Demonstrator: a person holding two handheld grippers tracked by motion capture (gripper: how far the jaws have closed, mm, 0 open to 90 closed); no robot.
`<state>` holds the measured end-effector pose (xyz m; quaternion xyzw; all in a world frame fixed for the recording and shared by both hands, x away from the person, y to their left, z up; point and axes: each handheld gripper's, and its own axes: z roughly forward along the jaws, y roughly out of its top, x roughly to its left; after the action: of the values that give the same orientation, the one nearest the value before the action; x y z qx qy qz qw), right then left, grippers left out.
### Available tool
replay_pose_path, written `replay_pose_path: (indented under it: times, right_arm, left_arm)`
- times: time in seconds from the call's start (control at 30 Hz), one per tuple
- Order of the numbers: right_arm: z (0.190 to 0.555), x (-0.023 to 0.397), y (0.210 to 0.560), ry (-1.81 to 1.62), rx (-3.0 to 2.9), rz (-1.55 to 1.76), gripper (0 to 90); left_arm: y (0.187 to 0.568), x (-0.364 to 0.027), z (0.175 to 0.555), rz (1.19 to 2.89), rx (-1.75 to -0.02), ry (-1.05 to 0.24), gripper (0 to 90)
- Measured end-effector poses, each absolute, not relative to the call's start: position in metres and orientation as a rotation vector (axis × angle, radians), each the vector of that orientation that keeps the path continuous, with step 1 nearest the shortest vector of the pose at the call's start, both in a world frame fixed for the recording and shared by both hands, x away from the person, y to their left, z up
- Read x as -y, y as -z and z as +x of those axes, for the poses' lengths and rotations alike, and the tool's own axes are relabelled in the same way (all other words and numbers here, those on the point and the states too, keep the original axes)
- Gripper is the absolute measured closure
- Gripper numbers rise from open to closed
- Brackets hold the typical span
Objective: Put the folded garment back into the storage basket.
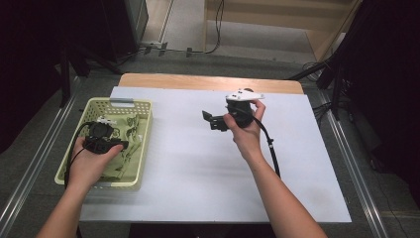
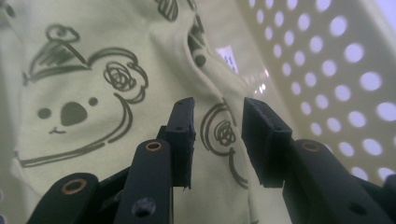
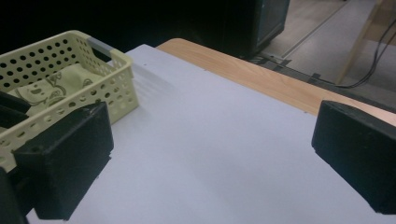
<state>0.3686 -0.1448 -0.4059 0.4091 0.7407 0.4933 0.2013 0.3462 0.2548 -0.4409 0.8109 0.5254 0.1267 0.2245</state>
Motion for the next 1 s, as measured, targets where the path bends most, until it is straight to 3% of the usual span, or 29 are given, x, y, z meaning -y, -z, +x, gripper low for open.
replay_pose_path:
  times: [0.2,0.3,0.33,0.37,0.47,0.73,0.77,0.9,1.0]
  right_arm:
    - [0.357,0.17,0.408,-1.355,-2.031,1.16,0.0]
    - [0.351,0.182,0.409,-1.341,-2.018,1.173,0.0]
    - [0.351,0.182,0.409,-1.341,-2.018,1.173,0.0]
    - [0.346,0.191,0.41,-1.338,-2.005,1.178,0.0]
    - [0.339,0.205,0.411,-1.337,-1.979,1.196,0.0]
    - [0.323,0.242,0.417,-1.32,-1.929,1.247,0.0]
    - [0.321,0.245,0.418,-1.314,-1.927,1.254,0.0]
    - [0.312,0.26,0.423,-1.309,-1.91,1.269,0.0]
    - [0.306,0.272,0.426,-1.311,-1.895,1.289,0.0]
  left_arm:
    - [0.448,-0.25,0.352,2.308,-1.482,-0.318,64.4]
    - [0.45,-0.25,0.354,2.322,-1.496,-0.297,76.9]
    - [0.45,-0.25,0.355,2.324,-1.499,-0.291,76.9]
    - [0.449,-0.25,0.355,2.321,-1.491,-0.279,85.4]
    - [0.447,-0.249,0.355,2.319,-1.481,-0.251,88.1]
    - [0.449,-0.236,0.36,2.365,-1.413,-0.148,87.4]
    - [0.455,-0.236,0.363,2.383,-1.415,-0.101,84.9]
    - [0.447,-0.24,0.362,2.298,-1.386,-0.111,68.6]
    - [0.439,-0.248,0.362,2.192,-1.373,-0.221,67.6]
